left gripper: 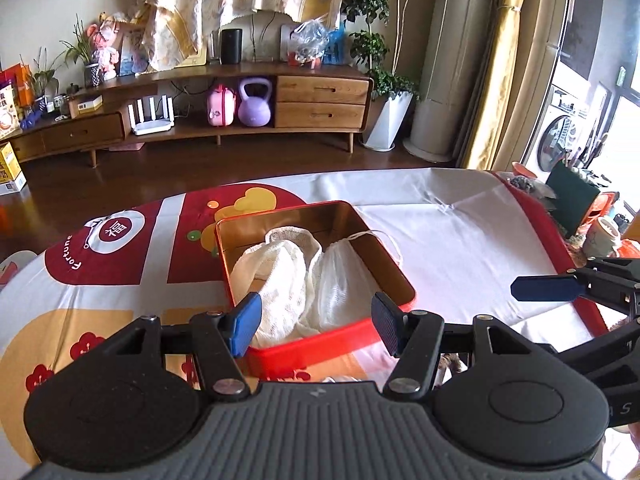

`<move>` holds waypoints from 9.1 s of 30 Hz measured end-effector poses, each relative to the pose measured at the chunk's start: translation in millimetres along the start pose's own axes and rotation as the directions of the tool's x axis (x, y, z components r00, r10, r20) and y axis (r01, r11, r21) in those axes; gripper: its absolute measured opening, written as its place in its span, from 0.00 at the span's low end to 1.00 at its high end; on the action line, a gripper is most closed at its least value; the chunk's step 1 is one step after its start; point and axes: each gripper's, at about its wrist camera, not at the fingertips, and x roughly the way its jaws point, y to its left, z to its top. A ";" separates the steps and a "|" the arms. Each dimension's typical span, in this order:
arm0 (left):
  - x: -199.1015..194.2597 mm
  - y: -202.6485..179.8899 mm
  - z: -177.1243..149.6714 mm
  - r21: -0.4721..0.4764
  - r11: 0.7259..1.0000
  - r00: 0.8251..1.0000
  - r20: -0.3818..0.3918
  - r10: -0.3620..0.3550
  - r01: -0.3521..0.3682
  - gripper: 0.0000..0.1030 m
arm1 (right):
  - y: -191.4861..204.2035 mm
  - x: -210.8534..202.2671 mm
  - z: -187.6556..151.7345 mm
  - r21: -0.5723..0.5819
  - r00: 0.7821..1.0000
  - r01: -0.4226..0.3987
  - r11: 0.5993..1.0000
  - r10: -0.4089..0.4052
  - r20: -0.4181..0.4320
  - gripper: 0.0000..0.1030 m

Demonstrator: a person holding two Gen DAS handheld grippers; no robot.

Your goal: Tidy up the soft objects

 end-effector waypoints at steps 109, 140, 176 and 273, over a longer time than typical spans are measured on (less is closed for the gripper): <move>7.3 -14.2 -92.4 0.000 1.000 0.999 -0.041 0.019 -0.019 0.10 | 4.7 -18.0 -142.5 0.012 0.995 0.071 0.997 -0.070 -0.077 0.06; -67.7 -16.1 -22.6 0.029 0.999 0.997 0.058 -0.045 0.044 0.09 | 3.8 -71.9 -52.3 0.023 0.999 0.035 0.999 -0.036 0.026 0.07; 25.9 -9.2 -57.8 -0.046 0.997 0.991 -0.120 -0.062 0.057 0.78 | -1.0 -14.2 -51.2 0.019 0.999 0.000 1.000 0.001 -0.055 0.08; 107.7 26.6 67.4 -0.009 0.999 0.999 0.033 0.034 -0.034 0.06 | -11.0 133.5 45.1 -0.047 0.998 0.015 0.999 -0.018 -0.065 0.09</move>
